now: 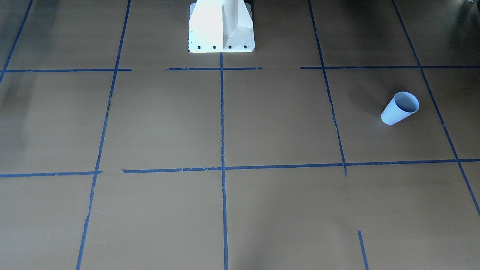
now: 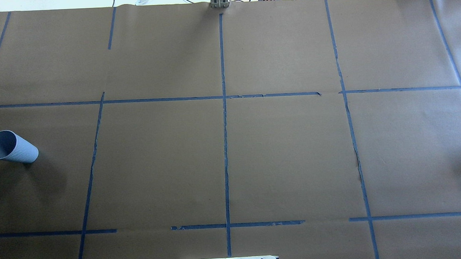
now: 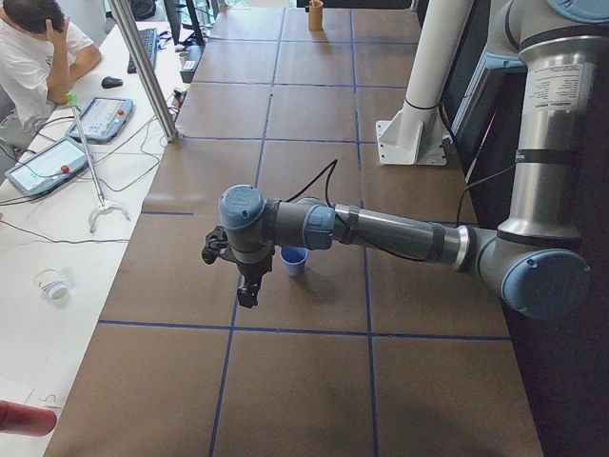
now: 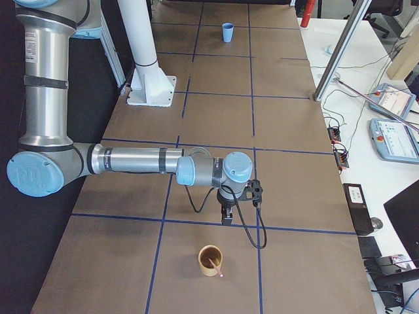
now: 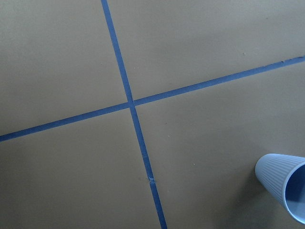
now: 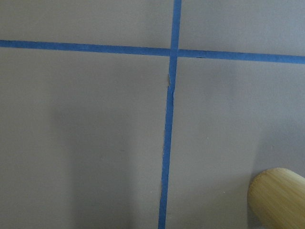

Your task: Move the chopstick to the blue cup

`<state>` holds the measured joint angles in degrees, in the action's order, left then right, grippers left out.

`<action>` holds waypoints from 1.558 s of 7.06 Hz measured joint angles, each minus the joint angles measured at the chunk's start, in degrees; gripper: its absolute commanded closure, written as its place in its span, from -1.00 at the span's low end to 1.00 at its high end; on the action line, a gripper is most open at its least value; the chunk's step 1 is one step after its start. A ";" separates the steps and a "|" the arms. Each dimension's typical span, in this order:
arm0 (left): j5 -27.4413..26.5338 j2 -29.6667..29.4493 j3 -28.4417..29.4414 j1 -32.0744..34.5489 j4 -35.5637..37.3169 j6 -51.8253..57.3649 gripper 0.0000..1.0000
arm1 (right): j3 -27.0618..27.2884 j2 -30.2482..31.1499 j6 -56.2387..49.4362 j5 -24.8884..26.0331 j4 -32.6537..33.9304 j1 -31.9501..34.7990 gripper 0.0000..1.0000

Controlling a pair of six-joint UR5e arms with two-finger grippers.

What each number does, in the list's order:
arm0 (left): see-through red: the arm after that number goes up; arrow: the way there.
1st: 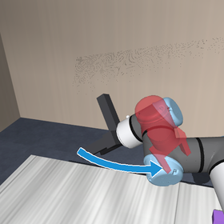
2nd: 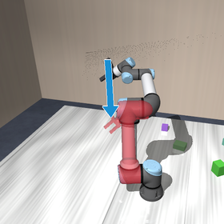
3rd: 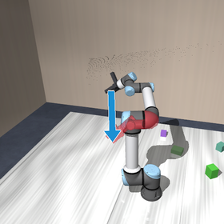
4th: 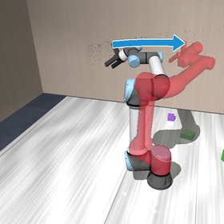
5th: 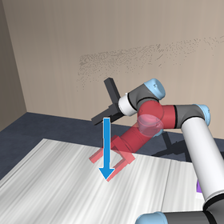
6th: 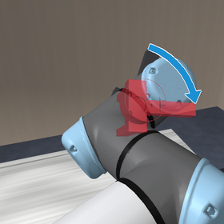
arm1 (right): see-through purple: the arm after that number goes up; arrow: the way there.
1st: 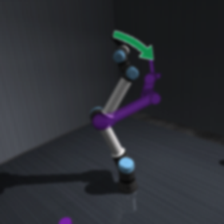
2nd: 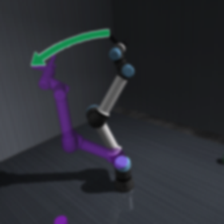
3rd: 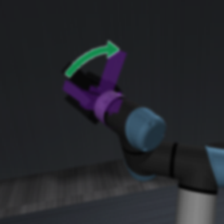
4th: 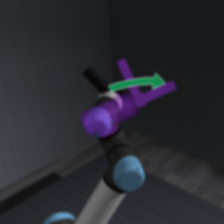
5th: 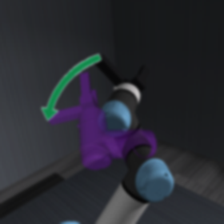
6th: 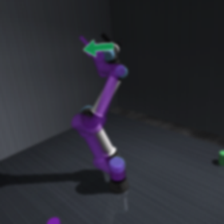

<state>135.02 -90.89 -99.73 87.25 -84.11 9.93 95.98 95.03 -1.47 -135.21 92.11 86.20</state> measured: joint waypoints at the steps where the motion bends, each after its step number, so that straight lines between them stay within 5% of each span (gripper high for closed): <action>1: 0.01 -0.18 -0.04 -0.32 0.10 -0.04 -1.00 | 0.01 -0.14 0.02 0.02 0.00 0.01 -1.00; 8: 1.29 0.82 0.31 -2.92 -3.88 -10.26 -1.00 | 0.11 -0.61 0.13 0.02 -0.08 0.02 -1.00; 11: 1.35 2.40 -0.49 -11.02 -11.17 -20.32 -1.00 | -0.34 -0.66 0.36 -0.43 -1.72 -0.08 -1.00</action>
<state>136.37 -88.49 -100.22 76.23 -95.28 -10.38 95.64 94.37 -1.10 -135.64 90.39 86.12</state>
